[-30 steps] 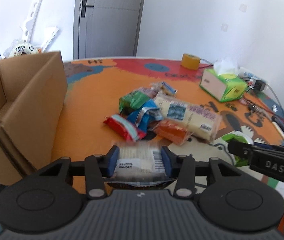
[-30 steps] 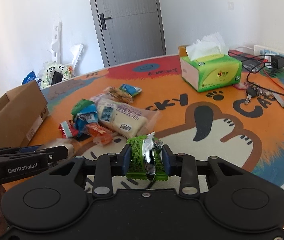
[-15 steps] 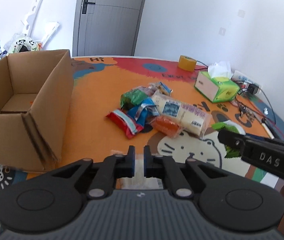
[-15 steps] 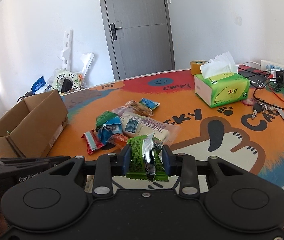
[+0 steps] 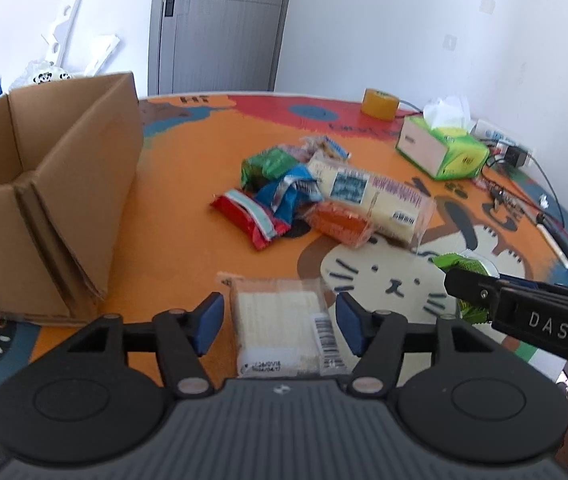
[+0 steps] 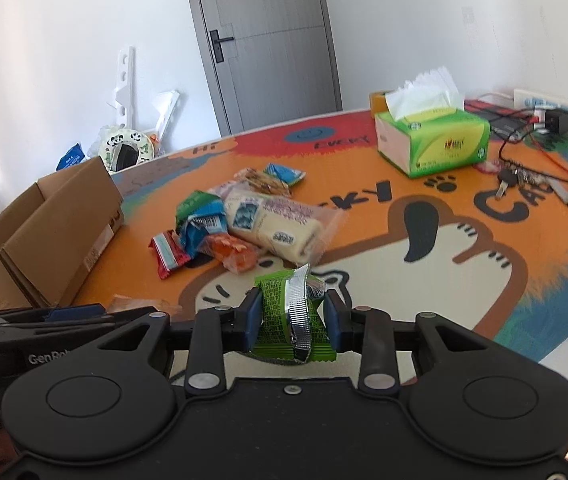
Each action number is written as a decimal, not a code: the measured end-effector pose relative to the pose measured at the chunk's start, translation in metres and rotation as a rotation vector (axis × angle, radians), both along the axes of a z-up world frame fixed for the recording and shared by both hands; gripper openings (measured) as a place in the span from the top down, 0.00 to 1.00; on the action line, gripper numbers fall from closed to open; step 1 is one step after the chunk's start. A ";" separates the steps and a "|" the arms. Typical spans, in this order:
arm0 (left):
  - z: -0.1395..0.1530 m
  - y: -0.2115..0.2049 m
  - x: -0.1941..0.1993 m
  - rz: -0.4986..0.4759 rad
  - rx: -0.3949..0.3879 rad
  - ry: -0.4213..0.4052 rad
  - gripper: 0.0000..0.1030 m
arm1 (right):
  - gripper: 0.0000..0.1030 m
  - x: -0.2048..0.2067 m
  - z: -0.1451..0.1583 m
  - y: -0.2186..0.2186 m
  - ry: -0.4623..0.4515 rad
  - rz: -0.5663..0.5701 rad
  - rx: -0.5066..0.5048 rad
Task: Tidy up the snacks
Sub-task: 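Carry both packs over the cardboard box and release them inside, then move both grippers back over the remaining snack pile, then grasp the red-and-blue wrapped snack with the left gripper while the right gripper grasps the white cake pack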
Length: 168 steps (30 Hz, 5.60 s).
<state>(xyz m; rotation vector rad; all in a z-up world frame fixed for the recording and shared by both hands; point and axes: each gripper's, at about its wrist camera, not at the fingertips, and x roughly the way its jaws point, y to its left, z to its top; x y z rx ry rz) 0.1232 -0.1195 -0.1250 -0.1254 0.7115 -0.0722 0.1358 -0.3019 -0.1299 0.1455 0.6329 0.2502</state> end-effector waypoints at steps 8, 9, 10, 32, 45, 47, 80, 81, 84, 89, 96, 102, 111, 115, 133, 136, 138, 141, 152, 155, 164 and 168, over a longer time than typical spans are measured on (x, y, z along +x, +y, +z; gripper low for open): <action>-0.010 -0.009 -0.003 0.004 0.093 -0.025 0.49 | 0.67 0.004 -0.012 0.004 0.031 -0.001 0.007; -0.010 -0.010 -0.004 0.006 0.106 -0.031 0.53 | 0.67 0.004 -0.013 0.006 0.031 0.002 0.006; -0.010 -0.009 -0.004 0.008 0.102 -0.035 0.54 | 0.67 0.004 -0.013 0.007 0.032 0.006 0.005; 0.070 0.043 -0.037 0.088 0.039 -0.260 0.56 | 0.67 0.002 0.042 0.060 -0.100 0.105 0.059; 0.097 0.105 -0.033 0.181 0.048 -0.338 0.56 | 0.67 0.021 0.073 0.114 -0.160 0.193 0.093; 0.098 0.117 -0.030 0.194 0.043 -0.338 0.56 | 0.67 0.026 0.075 0.124 -0.156 0.206 0.099; 0.092 0.215 -0.029 0.367 -0.094 -0.265 0.21 | 0.39 0.056 0.084 0.207 -0.166 0.331 0.158; 0.092 0.214 -0.029 0.364 -0.088 -0.264 0.19 | 0.37 0.055 0.083 0.202 -0.160 0.318 0.167; 0.093 0.209 -0.028 0.356 -0.096 -0.261 0.12 | 0.37 0.054 0.078 0.183 -0.115 0.281 0.180; 0.096 0.192 -0.031 0.323 -0.098 -0.266 0.07 | 0.30 0.049 0.070 0.145 -0.091 0.200 0.156; 0.103 0.161 -0.031 0.258 -0.078 -0.279 0.07 | 0.27 0.042 0.062 0.104 -0.081 0.126 0.111; 0.101 0.132 -0.024 0.198 -0.056 -0.263 0.07 | 0.27 0.035 0.056 0.074 -0.076 0.082 0.101; 0.100 0.083 -0.019 0.098 -0.025 -0.248 0.07 | 0.27 0.022 0.055 0.028 -0.087 0.015 0.035; 0.098 0.068 -0.012 0.084 -0.024 -0.231 0.07 | 0.27 0.019 0.058 0.010 -0.076 0.007 0.038; 0.062 0.021 0.027 0.045 -0.024 -0.177 0.15 | 0.38 0.038 0.036 -0.019 -0.054 -0.010 0.052; 0.049 0.022 0.039 0.070 -0.031 -0.140 0.26 | 0.42 0.047 0.031 -0.016 -0.052 -0.001 0.057; 0.041 0.023 0.046 0.084 -0.035 -0.119 0.32 | 0.44 0.055 0.027 -0.015 -0.047 0.003 0.059; 0.032 0.021 0.055 0.099 -0.025 -0.102 0.35 | 0.44 0.067 0.023 -0.014 -0.043 -0.008 0.077; 0.004 0.016 0.084 0.136 0.003 -0.033 0.42 | 0.44 0.103 0.014 0.003 -0.047 0.012 0.120; 0.000 0.015 0.085 0.148 0.013 -0.031 0.44 | 0.45 0.110 0.007 0.009 -0.030 0.022 0.120; -0.010 0.015 0.085 0.154 0.035 -0.015 0.49 | 0.48 0.110 -0.013 0.015 0.055 0.048 0.099; -0.010 0.015 0.081 0.134 0.024 -0.021 0.63 | 0.56 0.103 -0.019 0.016 0.072 0.065 0.101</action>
